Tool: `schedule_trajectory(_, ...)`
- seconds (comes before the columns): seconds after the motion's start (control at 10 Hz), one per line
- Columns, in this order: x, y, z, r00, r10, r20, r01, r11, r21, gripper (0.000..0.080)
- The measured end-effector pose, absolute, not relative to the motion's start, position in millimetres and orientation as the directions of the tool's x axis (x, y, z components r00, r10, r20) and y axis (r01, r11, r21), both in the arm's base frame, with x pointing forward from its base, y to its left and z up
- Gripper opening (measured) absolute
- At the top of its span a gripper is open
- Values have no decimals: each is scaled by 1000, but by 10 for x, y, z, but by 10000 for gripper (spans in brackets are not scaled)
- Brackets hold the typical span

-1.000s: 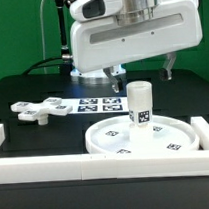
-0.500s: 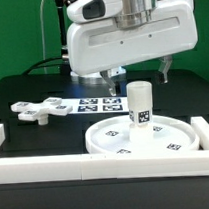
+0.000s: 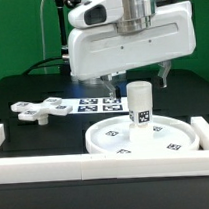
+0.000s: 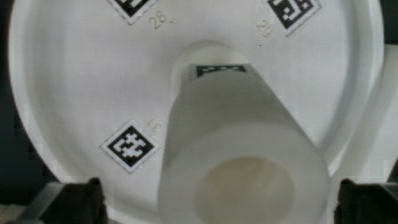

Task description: Assemble round table

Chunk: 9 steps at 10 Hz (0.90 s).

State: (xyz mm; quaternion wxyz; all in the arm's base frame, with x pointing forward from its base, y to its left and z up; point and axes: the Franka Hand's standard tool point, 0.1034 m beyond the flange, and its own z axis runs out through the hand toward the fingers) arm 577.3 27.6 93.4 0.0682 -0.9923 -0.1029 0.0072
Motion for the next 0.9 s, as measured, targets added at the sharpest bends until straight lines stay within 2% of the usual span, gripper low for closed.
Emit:
schedule_trajectory(0.2,5739,260,909,979,203,-7,200,-970,-138,649)
schedule_trajectory(0.3,5716,267,894,979,203,-11,200,-970,-139,599)
schedule_trajectory(0.4,5703,290,888,978,207,-13,203,-969,-140,599)
schedule_trajectory(0.5,5702,307,888,978,210,-13,206,-968,-140,416)
schedule_trajectory(0.9,5704,305,886,981,195,-15,191,-972,-140,406)
